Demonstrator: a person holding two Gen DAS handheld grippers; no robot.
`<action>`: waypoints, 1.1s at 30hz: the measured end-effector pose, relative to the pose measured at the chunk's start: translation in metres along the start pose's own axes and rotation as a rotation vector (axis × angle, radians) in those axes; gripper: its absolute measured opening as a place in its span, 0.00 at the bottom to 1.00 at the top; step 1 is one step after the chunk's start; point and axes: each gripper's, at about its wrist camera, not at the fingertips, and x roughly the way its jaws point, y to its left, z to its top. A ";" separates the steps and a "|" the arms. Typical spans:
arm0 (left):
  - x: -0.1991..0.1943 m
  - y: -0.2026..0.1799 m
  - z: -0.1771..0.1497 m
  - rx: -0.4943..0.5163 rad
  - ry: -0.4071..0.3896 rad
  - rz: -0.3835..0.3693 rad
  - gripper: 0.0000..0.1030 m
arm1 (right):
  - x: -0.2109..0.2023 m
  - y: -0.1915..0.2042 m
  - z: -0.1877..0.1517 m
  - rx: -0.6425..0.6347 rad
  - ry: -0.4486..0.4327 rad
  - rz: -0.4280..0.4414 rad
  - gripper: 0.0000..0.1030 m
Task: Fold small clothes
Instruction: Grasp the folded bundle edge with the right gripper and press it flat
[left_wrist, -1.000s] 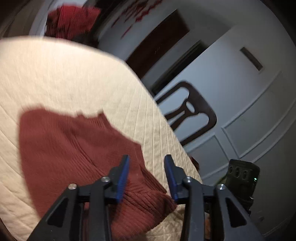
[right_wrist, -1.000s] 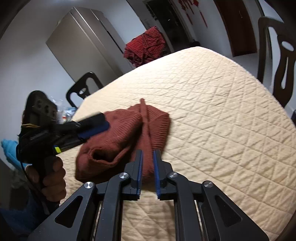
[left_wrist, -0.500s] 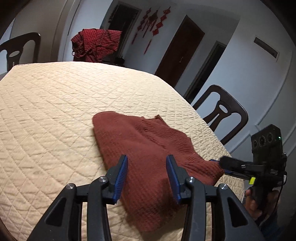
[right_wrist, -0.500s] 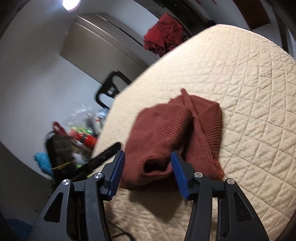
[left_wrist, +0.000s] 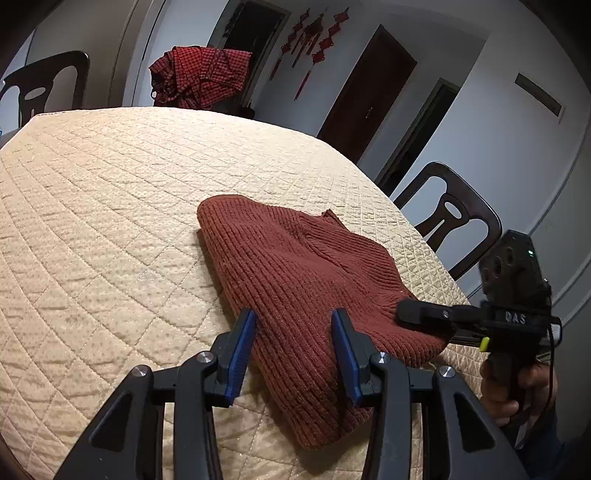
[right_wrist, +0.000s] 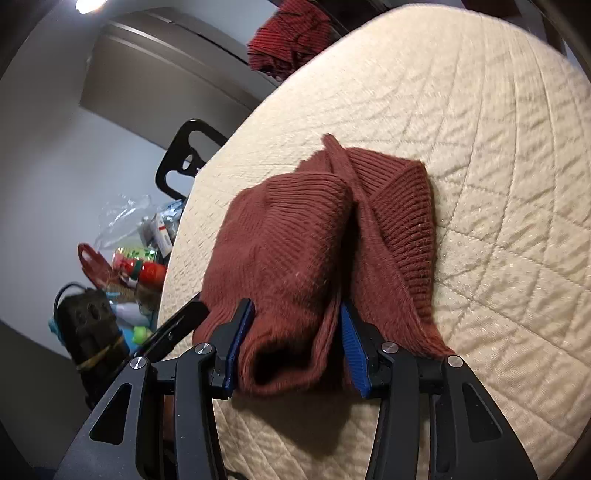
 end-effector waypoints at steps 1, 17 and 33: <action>0.001 0.000 0.000 0.003 0.000 0.003 0.44 | 0.000 0.000 0.001 0.000 -0.004 0.004 0.36; 0.013 -0.024 0.001 0.064 0.014 -0.013 0.44 | -0.035 -0.027 -0.009 -0.055 -0.142 -0.049 0.18; 0.014 -0.040 0.005 0.140 0.017 -0.003 0.44 | -0.058 0.025 -0.023 -0.333 -0.195 -0.150 0.16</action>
